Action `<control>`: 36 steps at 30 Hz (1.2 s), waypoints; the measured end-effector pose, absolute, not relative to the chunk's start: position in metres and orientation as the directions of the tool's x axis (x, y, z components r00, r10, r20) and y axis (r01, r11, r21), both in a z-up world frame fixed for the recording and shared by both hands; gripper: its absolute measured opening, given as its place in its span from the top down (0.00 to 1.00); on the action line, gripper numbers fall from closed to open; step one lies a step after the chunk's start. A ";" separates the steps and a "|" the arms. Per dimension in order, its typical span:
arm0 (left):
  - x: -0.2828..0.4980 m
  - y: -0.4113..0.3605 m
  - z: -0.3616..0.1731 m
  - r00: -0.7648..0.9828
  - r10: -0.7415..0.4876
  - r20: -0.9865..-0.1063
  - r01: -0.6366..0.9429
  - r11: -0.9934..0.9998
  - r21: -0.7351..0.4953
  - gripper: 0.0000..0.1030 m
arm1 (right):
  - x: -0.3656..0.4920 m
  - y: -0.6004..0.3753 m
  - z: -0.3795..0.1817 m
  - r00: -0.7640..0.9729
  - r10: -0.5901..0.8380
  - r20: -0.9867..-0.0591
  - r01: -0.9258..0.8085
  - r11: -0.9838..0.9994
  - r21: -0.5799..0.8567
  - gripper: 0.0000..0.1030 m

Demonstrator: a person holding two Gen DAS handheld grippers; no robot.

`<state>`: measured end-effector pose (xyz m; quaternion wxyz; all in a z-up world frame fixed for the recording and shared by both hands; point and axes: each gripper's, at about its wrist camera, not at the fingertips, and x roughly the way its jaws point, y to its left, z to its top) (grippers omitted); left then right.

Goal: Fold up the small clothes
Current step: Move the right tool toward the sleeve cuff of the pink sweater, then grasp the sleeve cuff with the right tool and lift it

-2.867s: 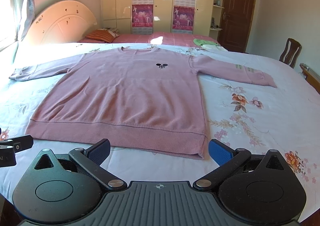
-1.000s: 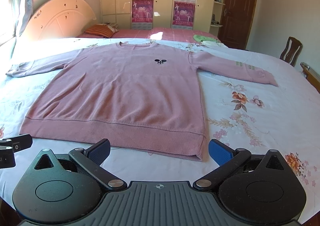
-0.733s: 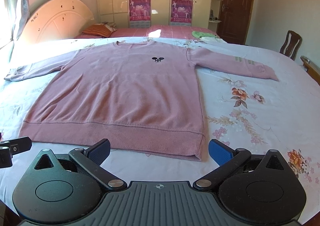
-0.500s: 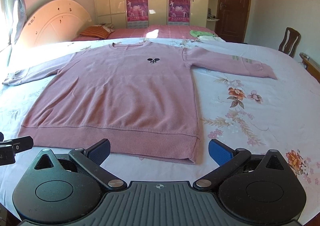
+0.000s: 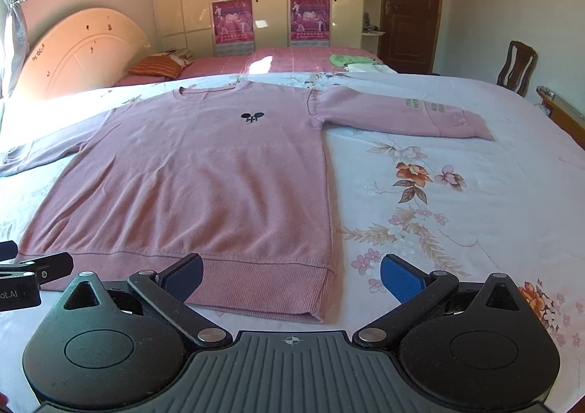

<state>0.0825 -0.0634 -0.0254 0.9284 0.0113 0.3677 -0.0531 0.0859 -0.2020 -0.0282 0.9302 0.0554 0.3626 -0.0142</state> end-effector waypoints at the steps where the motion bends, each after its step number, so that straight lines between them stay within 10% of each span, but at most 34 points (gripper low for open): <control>1: 0.088 -0.065 -0.029 0.710 -0.102 -0.697 0.121 0.992 -0.023 0.00 | 0.089 -0.206 -0.029 0.738 0.010 -0.675 0.073 0.993 0.095 0.01; 6: 0.113 -0.058 -0.037 0.674 -0.134 -0.726 0.088 0.991 -0.102 0.02 | 0.109 -0.226 -0.033 0.749 -0.008 -0.663 0.092 0.991 0.092 0.01; 10: 0.133 -0.051 -0.038 0.697 -0.128 -0.705 0.028 0.988 -0.151 0.05 | 0.127 -0.246 -0.039 0.735 -0.024 -0.678 0.120 0.988 0.095 0.30; 14: 0.155 -0.059 -0.039 0.701 -0.073 -0.709 0.008 0.995 -0.095 0.32 | 0.147 -0.269 -0.048 0.732 -0.036 -0.680 0.147 0.984 0.105 0.30; 23: 0.219 -0.077 -0.048 0.694 -0.057 -0.717 -0.003 0.997 -0.082 0.22 | 0.218 -0.337 -0.060 0.760 -0.061 -0.648 0.212 0.964 0.157 0.30; 32: 0.288 -0.097 -0.064 0.685 -0.038 -0.727 -0.028 0.996 -0.079 0.35 | 0.304 -0.452 -0.079 0.791 -0.155 -0.592 0.386 0.878 0.285 0.31; 36: 0.304 -0.105 -0.070 0.680 -0.043 -0.732 -0.022 0.997 -0.078 0.38 | 0.325 -0.505 -0.096 0.780 -0.165 -0.604 0.457 0.809 0.369 0.53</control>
